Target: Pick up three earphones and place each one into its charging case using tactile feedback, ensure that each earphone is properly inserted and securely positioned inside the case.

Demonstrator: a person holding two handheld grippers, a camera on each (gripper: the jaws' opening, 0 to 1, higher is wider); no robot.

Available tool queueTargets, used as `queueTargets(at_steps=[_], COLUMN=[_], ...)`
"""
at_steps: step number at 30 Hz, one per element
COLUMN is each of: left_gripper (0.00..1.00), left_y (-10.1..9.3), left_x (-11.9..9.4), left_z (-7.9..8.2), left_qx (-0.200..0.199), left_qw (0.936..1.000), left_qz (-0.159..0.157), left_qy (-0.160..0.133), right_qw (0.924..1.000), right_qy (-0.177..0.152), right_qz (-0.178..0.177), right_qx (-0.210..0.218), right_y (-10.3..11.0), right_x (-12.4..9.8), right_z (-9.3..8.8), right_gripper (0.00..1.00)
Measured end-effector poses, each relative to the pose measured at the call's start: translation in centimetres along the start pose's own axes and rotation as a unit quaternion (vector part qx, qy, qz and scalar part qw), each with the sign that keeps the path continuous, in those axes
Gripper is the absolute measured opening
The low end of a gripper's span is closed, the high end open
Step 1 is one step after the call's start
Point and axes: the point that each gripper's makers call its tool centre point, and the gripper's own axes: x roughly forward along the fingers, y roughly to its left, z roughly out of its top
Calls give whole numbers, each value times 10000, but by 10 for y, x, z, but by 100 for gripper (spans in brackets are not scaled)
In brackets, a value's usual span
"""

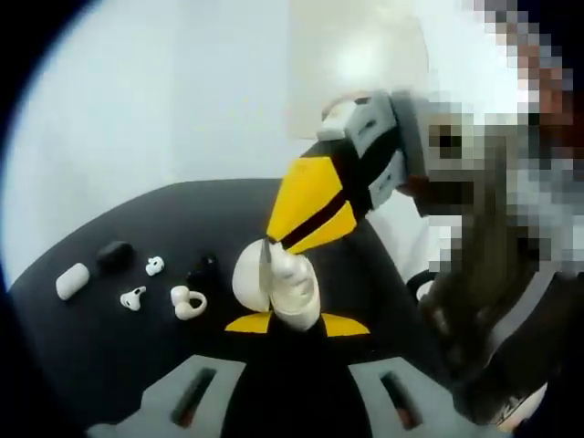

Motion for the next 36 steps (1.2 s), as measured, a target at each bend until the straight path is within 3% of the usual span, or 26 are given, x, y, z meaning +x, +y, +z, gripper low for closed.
queueTargets(at_steps=[6, 10, 16, 21, 25, 29, 33, 36], left_gripper=[16, 16, 15, 15, 15, 15, 15, 15], left_y=[0, -1, -1, -2, -2, -3, -3, -3], left_x=[0, 1, 1, 1, 2, 2, 2, 2], left_z=[0, 0, 1, 0, 1, 1, 1, 1], left_qx=[36, 31, 36, 50, 62, 79, 88, 90], left_qw=[10000, 10000, 10000, 10000, 10000, 10000, 10000, 10000], left_qz=[12, 11, 16, 20, 23, 27, 25, 24], left_qy=[1, 2, 6, 15, 10, 5, -1, -3], right_qw=[9975, 9898, 9858, 9839, 9936, 9969, 9949, 9856], right_qy=[9, 212, 59, -1, -247, -521, -841, -1133], right_qz=[280, 326, 623, 596, 578, 524, 394, 262], right_qx=[-655, -1368, -1561, -1685, -942, -286, 391, 1227], right_y=[8, 7, 18, 20, 16, 10, 1, -11], right_x=[1, 5, 7, 8, 4, -1, -9, -16], right_z=[6, 5, 14, 16, 17, 17, 14, 7], right_gripper=[5, 5, 6, 6, 8, 8, 8, 8])
